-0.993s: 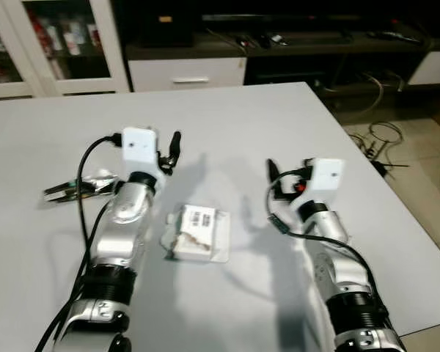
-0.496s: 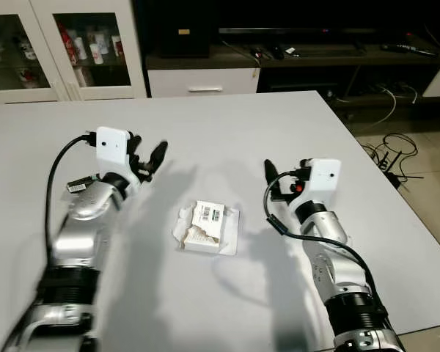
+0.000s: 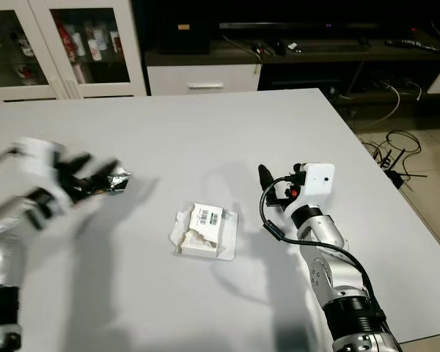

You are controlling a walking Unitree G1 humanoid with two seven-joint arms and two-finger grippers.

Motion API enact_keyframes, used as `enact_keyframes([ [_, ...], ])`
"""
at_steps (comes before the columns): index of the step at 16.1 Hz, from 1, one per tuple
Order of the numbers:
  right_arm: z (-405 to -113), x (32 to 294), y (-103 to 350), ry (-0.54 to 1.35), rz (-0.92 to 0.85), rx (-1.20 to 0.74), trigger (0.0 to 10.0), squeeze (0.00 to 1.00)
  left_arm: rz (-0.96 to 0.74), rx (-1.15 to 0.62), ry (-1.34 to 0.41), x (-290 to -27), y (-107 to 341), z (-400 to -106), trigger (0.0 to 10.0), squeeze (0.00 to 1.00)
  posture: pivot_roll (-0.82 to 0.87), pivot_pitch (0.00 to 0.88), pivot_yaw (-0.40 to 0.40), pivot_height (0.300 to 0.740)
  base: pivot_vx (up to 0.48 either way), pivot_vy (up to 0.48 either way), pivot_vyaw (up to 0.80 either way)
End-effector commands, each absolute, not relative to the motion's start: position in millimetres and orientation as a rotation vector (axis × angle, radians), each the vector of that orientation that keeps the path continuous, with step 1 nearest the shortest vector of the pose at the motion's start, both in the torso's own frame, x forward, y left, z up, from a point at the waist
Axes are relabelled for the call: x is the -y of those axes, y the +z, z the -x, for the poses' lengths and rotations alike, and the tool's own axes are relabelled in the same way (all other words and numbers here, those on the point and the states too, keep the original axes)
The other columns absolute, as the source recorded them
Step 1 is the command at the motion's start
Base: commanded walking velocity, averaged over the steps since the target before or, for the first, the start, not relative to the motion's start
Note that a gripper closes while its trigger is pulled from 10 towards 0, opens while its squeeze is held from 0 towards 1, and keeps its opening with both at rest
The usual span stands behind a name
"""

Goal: Picking trash to rubbish bin

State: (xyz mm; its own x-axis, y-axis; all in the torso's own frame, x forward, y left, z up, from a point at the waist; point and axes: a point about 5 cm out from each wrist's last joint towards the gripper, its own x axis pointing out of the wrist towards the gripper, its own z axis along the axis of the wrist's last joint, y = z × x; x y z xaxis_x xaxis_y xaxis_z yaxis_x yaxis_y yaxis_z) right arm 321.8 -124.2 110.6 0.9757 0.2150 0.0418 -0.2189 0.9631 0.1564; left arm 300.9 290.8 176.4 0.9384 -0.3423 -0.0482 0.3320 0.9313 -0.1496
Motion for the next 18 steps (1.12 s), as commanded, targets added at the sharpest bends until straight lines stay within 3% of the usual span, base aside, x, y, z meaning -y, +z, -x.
enact_keyframes([
  [1, -321.9, 119.8, 107.8, 0.244, -0.165, 0.006, 10.0, 0.00, 0.281, -0.049, -0.358, -293.0, 180.2, -300.5, 10.0, 1.00, 0.02, 0.012, -0.026, 0.740, 0.000, 0.000, 0.00],
  [2, -322.0, 117.9, 108.2, 0.251, -0.165, 0.006, 10.0, 0.00, 0.404, -0.029, -0.385, -291.5, 178.9, -299.2, 10.0, 1.00, 0.02, 0.017, -0.027, 0.740, 0.000, 0.000, 0.00],
  [4, -322.2, 117.0, 108.5, 0.254, -0.166, 0.006, 10.0, 0.00, 0.473, -0.028, -0.402, -288.8, 174.0, -297.8, 10.0, 1.00, 0.02, 0.019, -0.027, 0.740, 0.000, 0.000, 0.00],
  [6, -322.2, 119.6, 108.9, 0.257, -0.161, 0.004, 10.0, 0.00, 0.509, -0.101, -0.471, -268.7, 157.1, -295.9, 10.0, 1.00, 0.01, 0.038, -0.027, 0.740, 0.000, 0.000, 0.00],
  [7, -321.9, 121.9, 107.8, 0.254, -0.158, 0.000, 10.0, 0.00, 0.518, -0.125, -0.517, -260.0, 153.5, -295.6, 10.0, 0.00, 0.01, 0.041, -0.026, 0.740, 0.000, 0.000, 0.00],
  [9, -322.0, 123.0, 107.4, 0.252, -0.156, -0.002, 10.0, 0.00, 0.539, -0.167, -0.553, -253.4, 149.4, -295.3, 10.0, 0.00, 0.01, 0.046, -0.026, 0.740, 0.000, 0.000, 0.00],
  [11, -322.4, 122.9, 107.3, 0.254, -0.152, -0.004, 10.0, 0.00, 0.496, -0.237, -0.734, -228.7, 143.7, -292.6, 10.0, 0.00, 0.00, 0.050, -0.016, 0.740, 0.000, 0.000, 0.00],
  [14, -322.7, 120.2, 108.8, 0.257, -0.156, 0.000, 10.0, 0.00, 0.489, -0.276, -0.782, -212.9, 135.7, -300.2, 10.0, 0.00, -0.01, 0.055, -0.013, 0.740, 0.000, 0.000, 0.00],
  [18, -320.9, 119.7, 109.2, 0.278, -0.130, 0.001, 10.0, 0.00, 0.339, -0.396, -0.862, -197.6, 124.3, -304.2, 10.0, 0.00, -0.02, 0.059, -0.010, 0.740, 0.000, 0.000, 0.00],
])
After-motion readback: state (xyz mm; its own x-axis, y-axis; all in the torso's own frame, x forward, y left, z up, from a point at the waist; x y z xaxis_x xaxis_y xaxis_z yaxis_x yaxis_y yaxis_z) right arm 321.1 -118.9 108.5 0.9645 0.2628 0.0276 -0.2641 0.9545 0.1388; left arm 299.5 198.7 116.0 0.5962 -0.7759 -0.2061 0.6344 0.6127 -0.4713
